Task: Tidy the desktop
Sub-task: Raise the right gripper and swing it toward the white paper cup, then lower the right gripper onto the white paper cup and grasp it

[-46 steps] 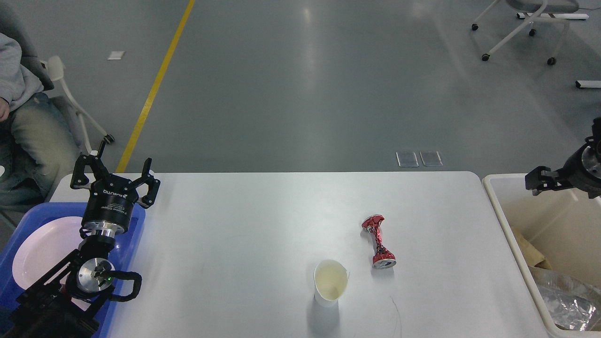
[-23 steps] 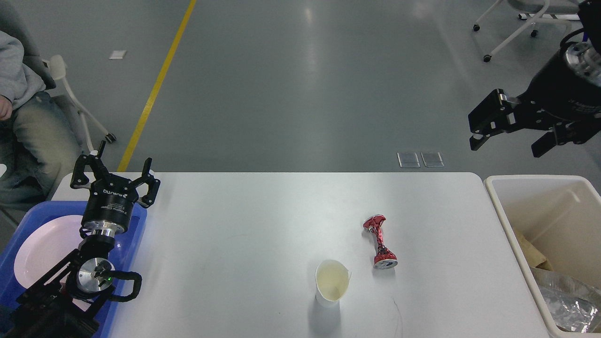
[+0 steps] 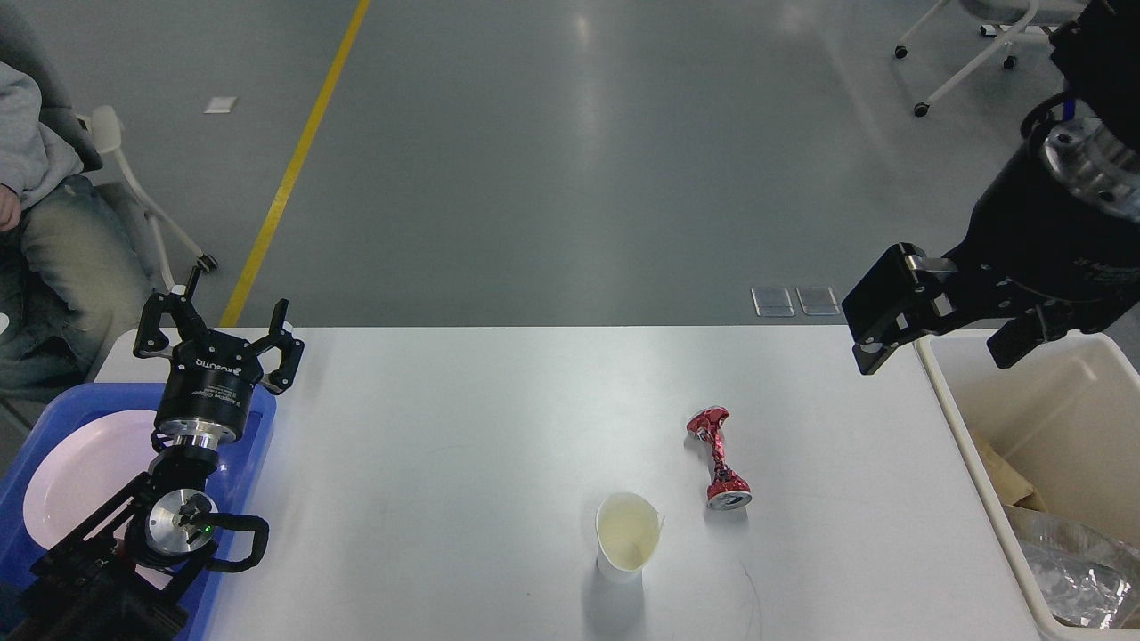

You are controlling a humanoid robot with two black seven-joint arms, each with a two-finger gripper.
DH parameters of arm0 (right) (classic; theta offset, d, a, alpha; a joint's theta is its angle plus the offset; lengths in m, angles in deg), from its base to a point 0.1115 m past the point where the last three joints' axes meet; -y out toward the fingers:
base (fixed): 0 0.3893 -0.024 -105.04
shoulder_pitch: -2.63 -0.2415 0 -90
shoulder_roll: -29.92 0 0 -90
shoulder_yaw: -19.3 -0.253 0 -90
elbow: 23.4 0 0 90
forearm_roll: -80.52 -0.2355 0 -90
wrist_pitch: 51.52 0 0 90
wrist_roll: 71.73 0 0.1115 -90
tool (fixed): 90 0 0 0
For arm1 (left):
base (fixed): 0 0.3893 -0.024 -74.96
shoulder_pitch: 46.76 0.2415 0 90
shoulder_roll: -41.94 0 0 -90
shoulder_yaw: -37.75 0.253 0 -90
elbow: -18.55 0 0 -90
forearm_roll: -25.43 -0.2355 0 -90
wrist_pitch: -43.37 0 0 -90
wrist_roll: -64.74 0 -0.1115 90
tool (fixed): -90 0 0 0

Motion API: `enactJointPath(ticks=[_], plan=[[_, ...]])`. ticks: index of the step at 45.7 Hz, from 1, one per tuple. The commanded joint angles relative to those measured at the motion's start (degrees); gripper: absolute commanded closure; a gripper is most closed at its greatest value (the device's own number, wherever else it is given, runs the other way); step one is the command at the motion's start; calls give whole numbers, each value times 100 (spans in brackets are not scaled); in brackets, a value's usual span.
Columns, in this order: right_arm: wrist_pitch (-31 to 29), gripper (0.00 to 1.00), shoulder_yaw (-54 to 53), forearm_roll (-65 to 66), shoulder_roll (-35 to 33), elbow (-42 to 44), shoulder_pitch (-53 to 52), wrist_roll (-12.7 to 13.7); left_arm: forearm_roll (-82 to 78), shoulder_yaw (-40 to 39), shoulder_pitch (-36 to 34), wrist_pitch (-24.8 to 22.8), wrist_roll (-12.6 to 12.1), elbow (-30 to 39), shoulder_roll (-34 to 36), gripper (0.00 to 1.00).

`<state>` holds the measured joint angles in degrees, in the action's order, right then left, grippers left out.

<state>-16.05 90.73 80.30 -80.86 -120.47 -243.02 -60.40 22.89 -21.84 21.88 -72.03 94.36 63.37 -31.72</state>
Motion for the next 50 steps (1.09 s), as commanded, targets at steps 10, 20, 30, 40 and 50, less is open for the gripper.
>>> enactJointPath(ticks=[10,20,30,40,50], plan=[[600,0,-120,-312,118,109,771,-8,-1,0,0,0,0,0,0,4],[1708,2,-989,-312,592,355,2687,-8,-1,0,0,0,0,0,0,4],[2832,7,-1579,-339,1357,856,4217,-8,-1,0,0,0,0,0,0,4],[4406,5,-1693,-304,2008,1287,5606,-8,-1,0,0,0,0,0,0,4],[4934,6,-1790,-400,2175,1612,6107,-8,-1,0,0,0,0,0,0,4]])
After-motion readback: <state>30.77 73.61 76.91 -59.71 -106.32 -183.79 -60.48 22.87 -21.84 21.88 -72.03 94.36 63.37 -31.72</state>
